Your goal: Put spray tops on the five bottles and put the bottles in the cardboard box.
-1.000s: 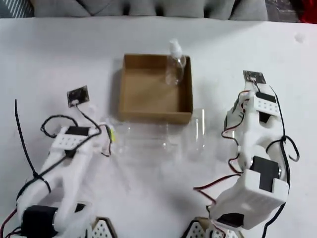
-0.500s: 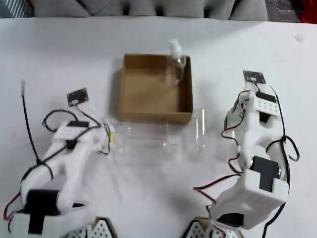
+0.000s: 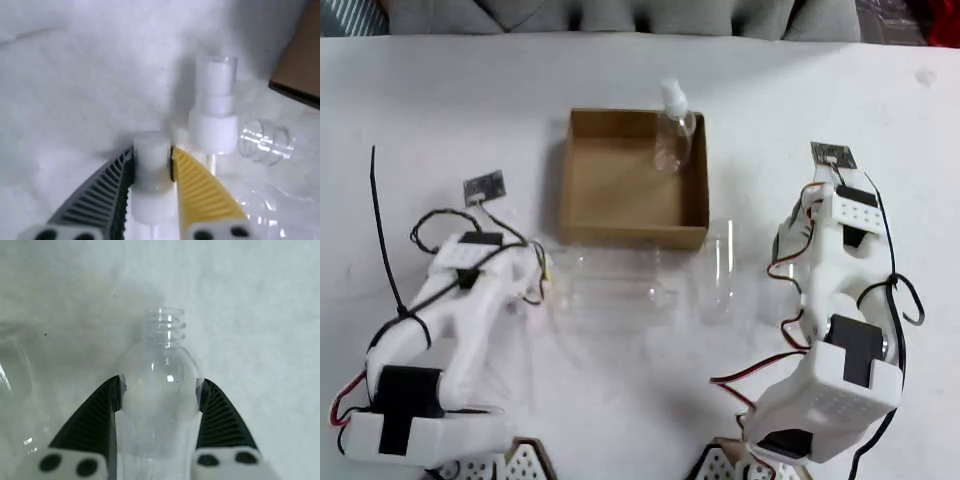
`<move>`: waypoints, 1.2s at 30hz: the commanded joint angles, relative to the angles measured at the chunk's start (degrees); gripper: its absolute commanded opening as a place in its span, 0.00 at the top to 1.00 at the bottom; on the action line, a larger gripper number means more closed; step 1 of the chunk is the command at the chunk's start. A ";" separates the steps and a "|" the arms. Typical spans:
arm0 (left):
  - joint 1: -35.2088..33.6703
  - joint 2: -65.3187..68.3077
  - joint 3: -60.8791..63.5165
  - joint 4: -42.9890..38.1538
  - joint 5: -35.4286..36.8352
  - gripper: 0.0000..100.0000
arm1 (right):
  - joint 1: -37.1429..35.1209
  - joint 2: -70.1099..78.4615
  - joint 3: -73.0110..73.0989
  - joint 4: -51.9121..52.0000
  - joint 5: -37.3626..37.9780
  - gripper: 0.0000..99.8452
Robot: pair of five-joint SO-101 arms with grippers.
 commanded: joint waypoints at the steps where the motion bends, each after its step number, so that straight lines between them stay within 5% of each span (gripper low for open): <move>1: 0.04 -1.63 -3.16 7.30 -7.38 0.98 | -1.19 0.48 0.09 -1.01 0.53 0.98; 8: 0.84 -7.43 0.88 4.31 -10.81 0.98 | -1.19 0.48 0.18 -0.92 0.53 0.98; 15: 0.04 -10.77 1.58 3.52 -1.93 0.98 | -1.19 0.40 1.14 -1.19 0.53 0.98; 21: -2.24 -10.86 1.76 1.14 -1.14 0.98 | -1.19 0.40 1.05 -1.19 0.44 0.98; 36: -1.98 -10.95 3.08 0.70 -1.14 0.98 | -1.19 0.13 0.88 -1.27 0.35 0.74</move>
